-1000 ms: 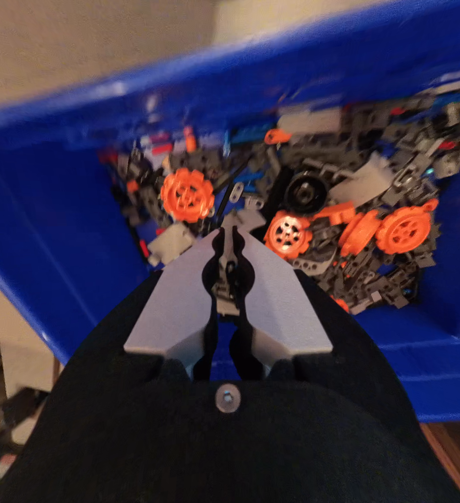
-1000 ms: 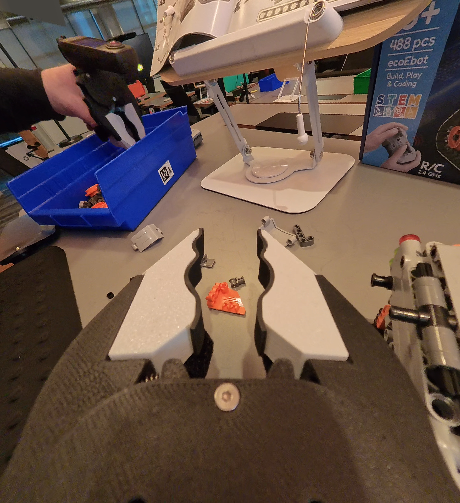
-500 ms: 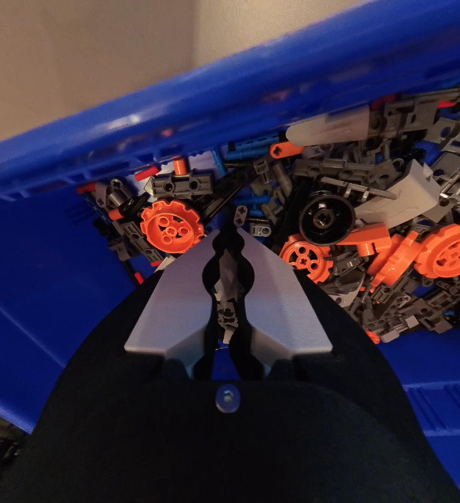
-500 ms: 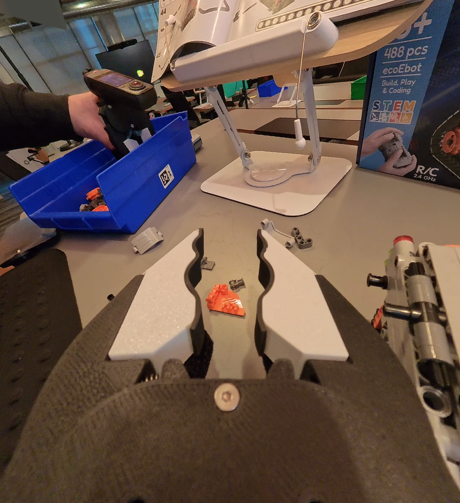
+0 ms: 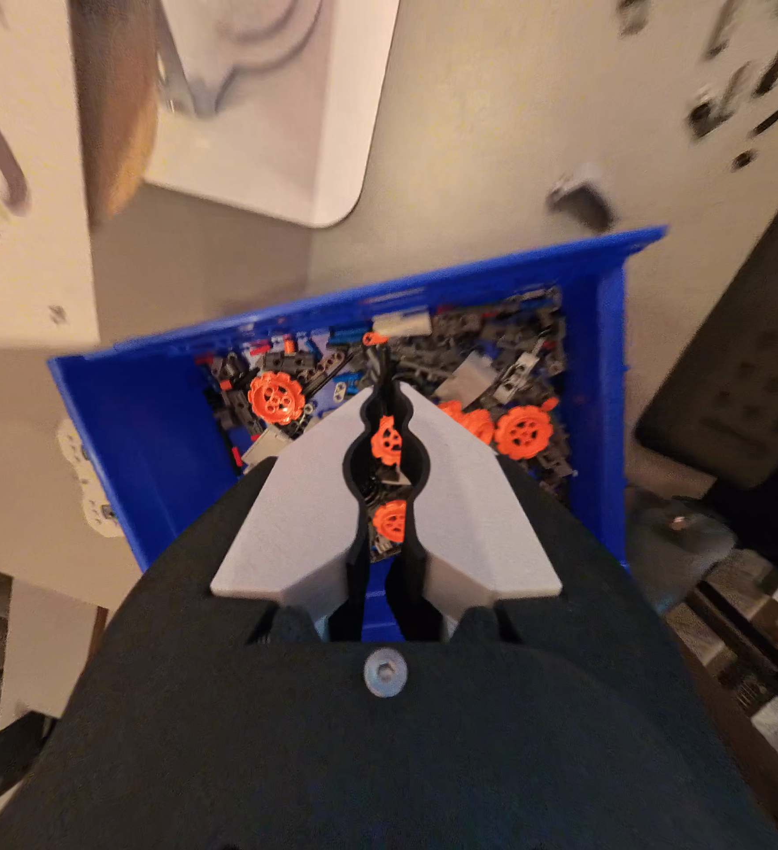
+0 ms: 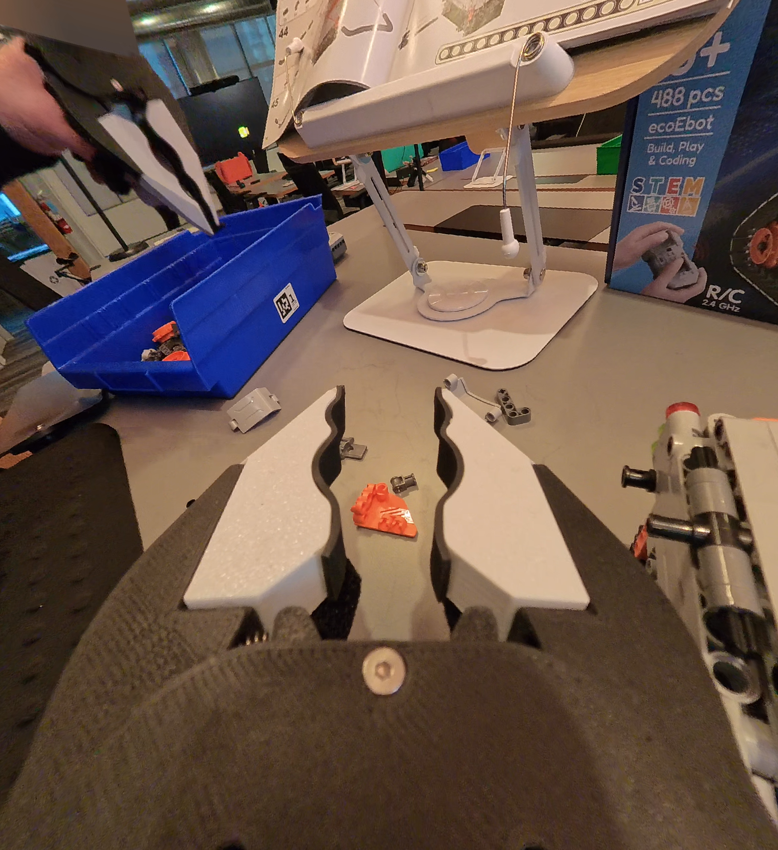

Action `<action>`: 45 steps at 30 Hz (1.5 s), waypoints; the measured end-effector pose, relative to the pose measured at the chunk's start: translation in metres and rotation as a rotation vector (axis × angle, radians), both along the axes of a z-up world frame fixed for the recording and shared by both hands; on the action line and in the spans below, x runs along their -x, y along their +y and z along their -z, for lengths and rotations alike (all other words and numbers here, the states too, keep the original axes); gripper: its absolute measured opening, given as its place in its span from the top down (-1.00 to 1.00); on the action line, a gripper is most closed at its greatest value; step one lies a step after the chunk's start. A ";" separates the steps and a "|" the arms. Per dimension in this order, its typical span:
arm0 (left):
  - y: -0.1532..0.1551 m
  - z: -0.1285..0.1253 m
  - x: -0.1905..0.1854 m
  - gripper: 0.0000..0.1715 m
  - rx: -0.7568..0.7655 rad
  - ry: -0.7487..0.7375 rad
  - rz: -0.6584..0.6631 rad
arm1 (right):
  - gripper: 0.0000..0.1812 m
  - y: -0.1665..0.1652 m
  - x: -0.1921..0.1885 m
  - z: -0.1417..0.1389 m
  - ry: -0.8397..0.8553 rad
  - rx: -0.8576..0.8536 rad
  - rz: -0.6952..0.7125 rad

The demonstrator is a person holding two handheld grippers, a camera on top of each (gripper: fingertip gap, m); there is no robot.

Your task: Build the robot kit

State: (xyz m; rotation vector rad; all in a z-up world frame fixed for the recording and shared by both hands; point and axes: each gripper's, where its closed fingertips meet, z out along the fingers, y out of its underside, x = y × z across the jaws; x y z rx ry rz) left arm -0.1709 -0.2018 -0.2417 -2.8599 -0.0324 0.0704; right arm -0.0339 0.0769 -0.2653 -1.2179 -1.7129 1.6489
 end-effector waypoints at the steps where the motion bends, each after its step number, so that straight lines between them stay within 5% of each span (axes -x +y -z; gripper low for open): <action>1: 0.010 -0.012 -0.009 0.98 -0.025 0.003 0.006 | 0.60 0.000 0.000 0.000 0.002 0.001 0.000; 6: 0.083 -0.032 -0.078 0.98 -0.129 -0.054 0.109 | 0.60 0.000 0.000 -0.001 0.002 0.003 -0.001; 14: 0.158 0.036 -0.137 0.98 -0.006 -0.135 0.212 | 0.60 0.004 0.000 -0.002 0.003 0.021 0.011; 26: 0.163 0.117 -0.150 0.98 0.265 -0.176 0.255 | 0.60 0.008 -0.001 -0.005 0.013 0.042 0.024; 35: 0.171 0.099 -0.154 0.85 0.164 -0.199 0.233 | 0.60 0.007 -0.001 -0.004 0.012 0.040 0.020; 40: 0.154 0.031 -0.136 0.87 0.004 -0.117 0.163 | 0.60 0.007 -0.001 -0.004 0.010 0.038 0.019; 45: 0.089 -0.037 -0.078 0.86 -0.127 -0.030 0.001 | 0.60 0.004 0.000 -0.001 0.000 0.028 0.010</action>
